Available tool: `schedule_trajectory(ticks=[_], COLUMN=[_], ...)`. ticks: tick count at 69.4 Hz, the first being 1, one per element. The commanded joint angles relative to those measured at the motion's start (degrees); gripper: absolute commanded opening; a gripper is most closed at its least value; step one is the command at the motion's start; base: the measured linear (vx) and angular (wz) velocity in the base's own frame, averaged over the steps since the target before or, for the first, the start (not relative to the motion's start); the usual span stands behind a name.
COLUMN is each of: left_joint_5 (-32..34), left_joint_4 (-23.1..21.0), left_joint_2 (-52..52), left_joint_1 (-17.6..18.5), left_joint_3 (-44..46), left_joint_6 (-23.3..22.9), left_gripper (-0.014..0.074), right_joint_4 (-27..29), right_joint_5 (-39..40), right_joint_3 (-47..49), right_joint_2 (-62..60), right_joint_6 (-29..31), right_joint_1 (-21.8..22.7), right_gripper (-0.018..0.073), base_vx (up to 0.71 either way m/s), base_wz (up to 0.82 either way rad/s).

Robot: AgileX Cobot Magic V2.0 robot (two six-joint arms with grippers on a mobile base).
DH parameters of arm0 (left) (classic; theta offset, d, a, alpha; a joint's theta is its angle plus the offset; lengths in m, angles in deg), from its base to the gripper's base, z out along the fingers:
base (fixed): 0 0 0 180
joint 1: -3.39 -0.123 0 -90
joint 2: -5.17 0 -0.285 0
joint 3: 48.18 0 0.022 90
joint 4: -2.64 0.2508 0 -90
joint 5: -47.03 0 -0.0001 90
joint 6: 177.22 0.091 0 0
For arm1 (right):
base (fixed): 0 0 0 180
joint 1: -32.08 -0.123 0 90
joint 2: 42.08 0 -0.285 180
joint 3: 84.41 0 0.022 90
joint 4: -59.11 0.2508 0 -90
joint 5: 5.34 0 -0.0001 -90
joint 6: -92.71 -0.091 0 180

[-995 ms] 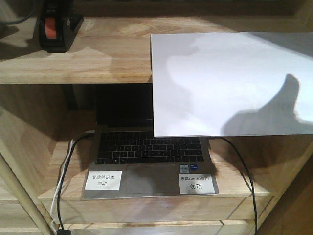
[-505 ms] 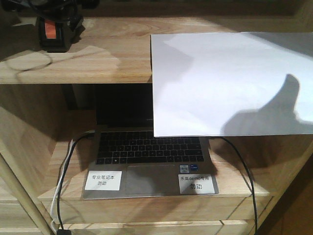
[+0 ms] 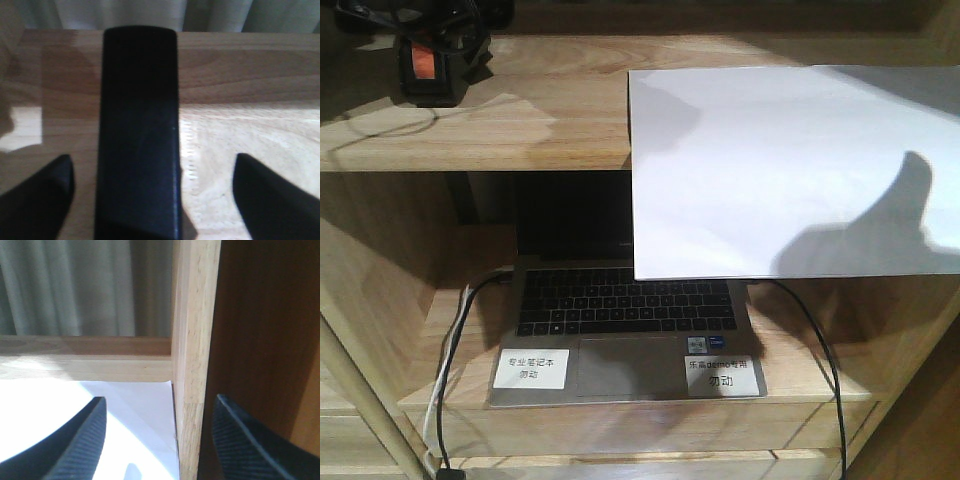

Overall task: Grab stapler and paper to desk for stapling
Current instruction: 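Close the left gripper on the black stapler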

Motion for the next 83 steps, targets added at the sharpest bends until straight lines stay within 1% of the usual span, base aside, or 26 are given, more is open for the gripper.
schedule_trajectory(ticks=[1,11,13,16,17,24,43,48,54,58,66,72,75,79,83], left_joint_5=[3.2,3.5,3.6,3.7,3.8,4.1,5.8,5.8,6.2,7.7,13.7,18.5,20.7,23.6,26.0], left_joint_4=[1.5,1.5,1.5,1.5,1.5,1.5,1.5,1.5,0.1,-0.9,-2.4,-3.6,-4.9,-7.4,-11.0], left_joint_2=[2.3,2.3,2.3,2.3,2.3,2.6,4.5,5.4,6.8,8.3,13.3,17.8,20.5,23.6,27.0], left_joint_1=[-0.1,-0.1,-0.1,-0.1,-0.1,-0.1,0.1,0.9,2.0,2.7,3.6,4.0,4.0,4.0,4.0], left_joint_3=[1.8,1.8,1.8,1.8,1.8,1.8,1.8,1.8,1.6,0.5,-5.2,-11.0,-14.5,-18.4,-22.7], left_joint_6=[-0.2,-0.2,-0.2,-0.2,-0.2,-0.2,0.3,2.5,5.8,6.7,7.3,7.4,7.9,10.1,14.2], left_gripper=[0.0471,0.0302,0.0248,0.0191,0.0156,-0.0012,-0.0008,-0.0008,-0.0008,-0.0008,-0.0006,-0.0006,-0.0006,-0.0006,-0.0006], right_joint_4=[0.0,0.0,0.0,0.0,0.0,0.0,0.0,0.0,0.0,0.0,0.0,0.0,0.0,0.0,0.0], right_joint_5=[4.2,4.2,4.2,4.2,4.2,4.2,4.2,4.2,4.2,4.2,4.2,4.2,4.2,4.2,4.2], right_joint_3=[1.4,1.4,1.4,1.4,1.4,1.4,1.4,1.4,1.4,1.4,1.4,1.4,1.4,1.4,1.4], right_joint_2=[0.5,0.5,0.5,0.5,0.5,0.5,0.5,0.5,0.5,0.5,0.5,0.5,0.5,0.5,0.5], right_joint_6=[0.2,0.2,0.2,0.2,0.2,0.2,0.2,0.2,0.2,0.2,0.2,0.2,0.2,0.2,0.2], right_joint_1=[0.4,0.4,0.4,0.4,0.4,0.4,0.4,0.4,0.4,0.4,0.4,0.4,0.4,0.4,0.4], right_gripper=[0.0433,0.0433,0.0433,0.0433,0.0433,0.0433,0.0433,0.0433,0.0433,0.0433,0.0433,0.0433,0.0433,0.0433,0.0433], base_vx=[0.0,0.0,0.0,0.0,0.0,0.0,0.0,0.0,0.0,0.0,0.0,0.0,0.0,0.0,0.0], base_wz=[0.0,0.0,0.0,0.0,0.0,0.0,0.0,0.0,0.0,0.0,0.0,0.0,0.0,0.0,0.0])
